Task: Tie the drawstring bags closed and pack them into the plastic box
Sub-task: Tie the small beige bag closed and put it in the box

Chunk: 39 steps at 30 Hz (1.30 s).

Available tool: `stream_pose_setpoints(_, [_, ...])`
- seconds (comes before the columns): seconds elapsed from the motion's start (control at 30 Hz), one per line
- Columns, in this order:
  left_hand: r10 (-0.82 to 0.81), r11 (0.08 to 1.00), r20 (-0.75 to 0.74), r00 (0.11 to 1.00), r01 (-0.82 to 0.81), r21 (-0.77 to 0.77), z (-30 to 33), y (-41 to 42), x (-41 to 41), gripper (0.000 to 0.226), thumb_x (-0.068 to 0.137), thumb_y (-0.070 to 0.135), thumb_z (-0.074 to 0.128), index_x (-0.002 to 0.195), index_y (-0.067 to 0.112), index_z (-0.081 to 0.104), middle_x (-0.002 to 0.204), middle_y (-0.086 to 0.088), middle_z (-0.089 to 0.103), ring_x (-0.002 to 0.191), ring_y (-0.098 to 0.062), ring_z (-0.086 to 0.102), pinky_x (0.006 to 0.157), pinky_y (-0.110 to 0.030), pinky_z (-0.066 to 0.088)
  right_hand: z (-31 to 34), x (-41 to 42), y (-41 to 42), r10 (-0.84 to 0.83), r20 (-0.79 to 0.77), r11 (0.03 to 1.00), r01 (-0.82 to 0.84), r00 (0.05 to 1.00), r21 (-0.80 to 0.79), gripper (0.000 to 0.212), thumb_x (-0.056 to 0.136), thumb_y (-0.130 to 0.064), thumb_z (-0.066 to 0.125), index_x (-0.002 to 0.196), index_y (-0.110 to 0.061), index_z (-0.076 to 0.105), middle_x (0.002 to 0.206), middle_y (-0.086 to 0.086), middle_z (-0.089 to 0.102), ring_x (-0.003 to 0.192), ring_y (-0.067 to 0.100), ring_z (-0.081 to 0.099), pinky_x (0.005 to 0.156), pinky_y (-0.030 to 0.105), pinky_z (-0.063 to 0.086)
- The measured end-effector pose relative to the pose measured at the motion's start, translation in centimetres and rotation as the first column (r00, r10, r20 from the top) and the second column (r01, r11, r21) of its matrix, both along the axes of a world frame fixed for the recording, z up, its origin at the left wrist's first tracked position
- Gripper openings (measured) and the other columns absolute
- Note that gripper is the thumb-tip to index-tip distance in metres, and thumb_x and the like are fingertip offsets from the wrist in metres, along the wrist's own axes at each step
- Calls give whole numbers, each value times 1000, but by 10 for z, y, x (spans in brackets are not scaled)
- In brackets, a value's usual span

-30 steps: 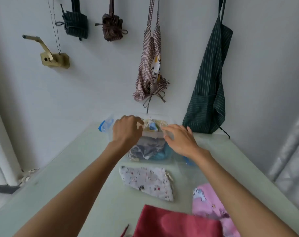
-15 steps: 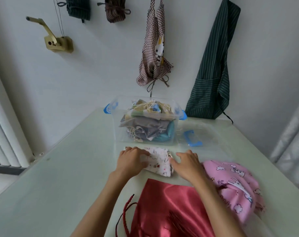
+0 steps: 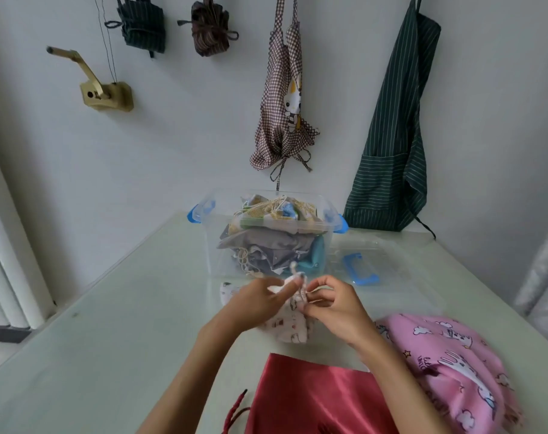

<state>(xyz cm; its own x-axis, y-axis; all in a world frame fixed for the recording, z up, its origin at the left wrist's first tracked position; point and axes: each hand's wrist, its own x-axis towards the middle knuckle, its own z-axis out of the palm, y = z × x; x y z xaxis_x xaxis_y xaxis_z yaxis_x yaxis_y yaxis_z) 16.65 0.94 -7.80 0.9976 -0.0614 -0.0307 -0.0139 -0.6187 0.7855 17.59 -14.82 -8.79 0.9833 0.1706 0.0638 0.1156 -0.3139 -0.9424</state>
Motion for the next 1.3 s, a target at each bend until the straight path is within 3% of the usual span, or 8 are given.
stream_pose_setpoints(0.2, [-118, 875, -105, 987, 53, -481, 0, 3, -6, 24, 88, 31, 64, 99, 10, 71, 80, -1, 65, 68, -8, 58, 61, -15, 47, 18, -10, 1, 67, 87, 997, -70, 994, 37, 32, 71, 3, 77, 86, -14, 54, 80, 1, 66, 66, 8, 60, 62, 16, 50])
stream_pose_setpoints(0.4, [240, 694, 131, 962, -76, -716, 14, 4, -7, 15, 89, 3, 60, 100, 7, 69, 84, -6, 69, 73, -14, 65, 64, -18, 56, 28, -2, -27, -188, 109, 980, 179, 976, 82, 22, 76, 4, 71, 82, -16, 63, 80, 6, 64, 65, 16, 61, 56, 22, 55])
stream_pose_setpoints(0.67, [362, 821, 608, 707, 66, -567, 36, -10, -10, 22, 87, -5, 59, 96, 15, 65, 93, 1, 65, 81, -7, 63, 77, -17, 52, 44, -19, -11, -390, 770, 894, 409, 505, 185, 19, 86, 1, 55, 99, -8, 64, 93, -4, 62, 82, 4, 57, 73, 11, 48])
stream_pose_setpoints(0.83, [142, 983, 428, 892, -178, 46, 16, 29, -6, 7, 82, 24, 71, 85, 24, 76, 73, 7, 71, 65, -5, 66, 70, -23, 54, 16, -9, -20, -212, 472, 801, 429, 856, -419, 22, 88, -35, 61, 88, -15, 71, 83, 7, 72, 79, 27, 65, 63, 29, 45])
stream_pose_setpoints(0.97, [49, 983, 108, 993, -67, 173, 15, 46, -7, 19, 85, 35, 67, 71, 24, 73, 72, 6, 74, 66, -8, 72, 61, -26, 58, 7, -4, -21, -157, 240, 769, 271, 958, -579, 62, 82, -58, 58, 46, -10, 43, 50, 15, 47, 50, 26, 49, 54, 30, 33])
stream_pose_setpoints(1.07, [-46, 997, -47, 998, 49, 53, 22, 51, -15, 28, 94, 34, 53, 89, 15, 73, 85, 4, 74, 64, -1, 70, 52, -14, 50, 16, -8, -20, -125, 12, 900, 119, 992, -418, 60, 84, -58, 55, 49, -14, 34, 44, 1, 35, 42, 15, 36, 49, 26, 28])
stream_pose_setpoints(1.2, [200, 930, 38, 979, -177, -323, 21, 53, -16, 30, 99, 34, 43, 86, 19, 66, 82, 7, 70, 56, 2, 64, 52, -16, 42, 33, -15, -15, 90, -229, 942, -8, 969, 336, 31, 92, -37, 55, 70, -16, 49, 50, -3, 45, 39, 6, 35, 39, 15, 29])
stream_pose_setpoints(1.3, [455, 754, 2, 890, -384, -533, 13, 56, -11, 30, 100, 30, 42, 76, 21, 58, 76, 7, 62, 60, -7, 55, 56, -22, 34, 36, -9, -23, -80, -161, 949, 125, 984, 290, 33, 96, -30, 50, 66, -18, 46, 49, -3, 47, 34, 4, 36, 34, 14, 27])
